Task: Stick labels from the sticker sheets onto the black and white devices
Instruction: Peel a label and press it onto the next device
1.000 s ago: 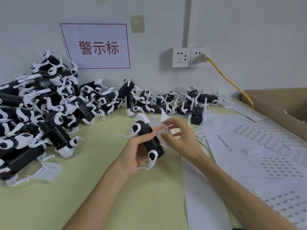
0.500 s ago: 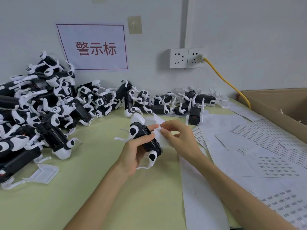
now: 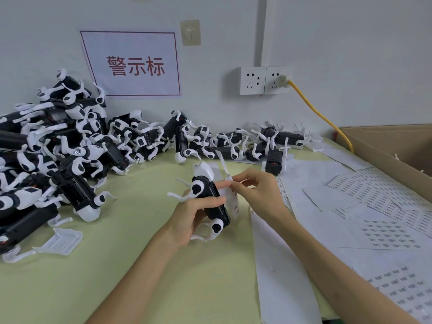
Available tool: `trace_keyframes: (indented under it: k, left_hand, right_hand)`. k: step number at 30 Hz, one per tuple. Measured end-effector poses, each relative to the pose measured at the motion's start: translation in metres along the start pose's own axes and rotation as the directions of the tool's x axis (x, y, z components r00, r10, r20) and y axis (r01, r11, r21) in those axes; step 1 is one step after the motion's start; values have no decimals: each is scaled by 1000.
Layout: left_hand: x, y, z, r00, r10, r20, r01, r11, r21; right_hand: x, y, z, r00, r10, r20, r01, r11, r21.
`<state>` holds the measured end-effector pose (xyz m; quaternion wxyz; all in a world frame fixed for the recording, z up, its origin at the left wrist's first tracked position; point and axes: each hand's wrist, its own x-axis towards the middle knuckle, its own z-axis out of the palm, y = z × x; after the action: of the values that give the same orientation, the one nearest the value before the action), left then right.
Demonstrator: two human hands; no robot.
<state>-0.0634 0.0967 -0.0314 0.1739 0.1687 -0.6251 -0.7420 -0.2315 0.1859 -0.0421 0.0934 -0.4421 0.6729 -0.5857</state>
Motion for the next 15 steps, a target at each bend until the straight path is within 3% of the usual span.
trace_keyframes:
  k: [5,15]
  left_hand:
    - [2,-2,2,996,26,-86,-26,1000,-10]
    - [-1,4,3,993,-5,-116,0,999,-48]
  right_hand:
    - [1,-1,1,999,18,36,-19,999,36]
    - [2,-2,-6,976,172,136,-198,957,213]
